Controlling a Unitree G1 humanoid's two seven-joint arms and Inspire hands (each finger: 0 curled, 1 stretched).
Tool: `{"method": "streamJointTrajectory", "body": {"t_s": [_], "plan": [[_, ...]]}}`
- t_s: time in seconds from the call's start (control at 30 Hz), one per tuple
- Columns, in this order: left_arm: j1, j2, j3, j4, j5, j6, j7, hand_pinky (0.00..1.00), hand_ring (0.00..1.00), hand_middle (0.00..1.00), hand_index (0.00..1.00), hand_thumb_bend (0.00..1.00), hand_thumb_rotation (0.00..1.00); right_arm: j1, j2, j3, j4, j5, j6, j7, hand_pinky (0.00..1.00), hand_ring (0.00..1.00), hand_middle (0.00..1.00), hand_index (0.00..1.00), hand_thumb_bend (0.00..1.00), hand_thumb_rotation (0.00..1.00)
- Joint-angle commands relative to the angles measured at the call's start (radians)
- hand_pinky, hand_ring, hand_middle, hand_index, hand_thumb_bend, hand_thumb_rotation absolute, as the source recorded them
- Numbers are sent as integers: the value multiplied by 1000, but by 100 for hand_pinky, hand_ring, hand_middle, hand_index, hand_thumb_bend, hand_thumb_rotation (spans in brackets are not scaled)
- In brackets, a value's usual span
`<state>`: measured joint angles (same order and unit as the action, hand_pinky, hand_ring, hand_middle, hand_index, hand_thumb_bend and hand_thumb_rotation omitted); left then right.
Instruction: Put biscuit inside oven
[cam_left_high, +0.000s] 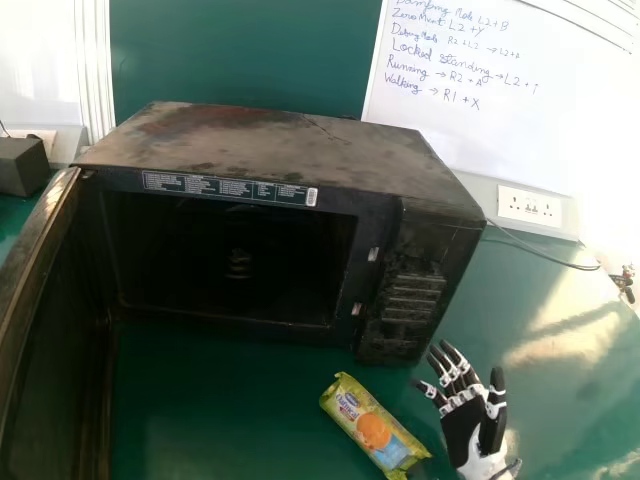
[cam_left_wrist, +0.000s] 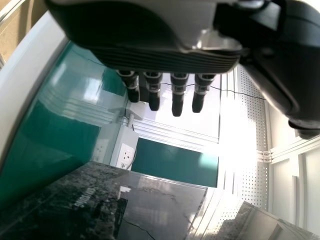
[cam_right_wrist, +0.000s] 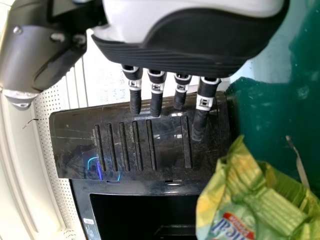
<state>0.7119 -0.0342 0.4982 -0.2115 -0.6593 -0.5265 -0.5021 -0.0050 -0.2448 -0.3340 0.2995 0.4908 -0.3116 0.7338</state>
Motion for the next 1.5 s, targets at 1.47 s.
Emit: {"method": "streamJointTrajectory", "body": {"t_s": [1.47], "plan": [[23,-16,-11,-11,10,-47,-10,74,77,82,79,100,85,119,-409,138,-486,-1328,-253,-597,100,97,96,95,100,90]]}}
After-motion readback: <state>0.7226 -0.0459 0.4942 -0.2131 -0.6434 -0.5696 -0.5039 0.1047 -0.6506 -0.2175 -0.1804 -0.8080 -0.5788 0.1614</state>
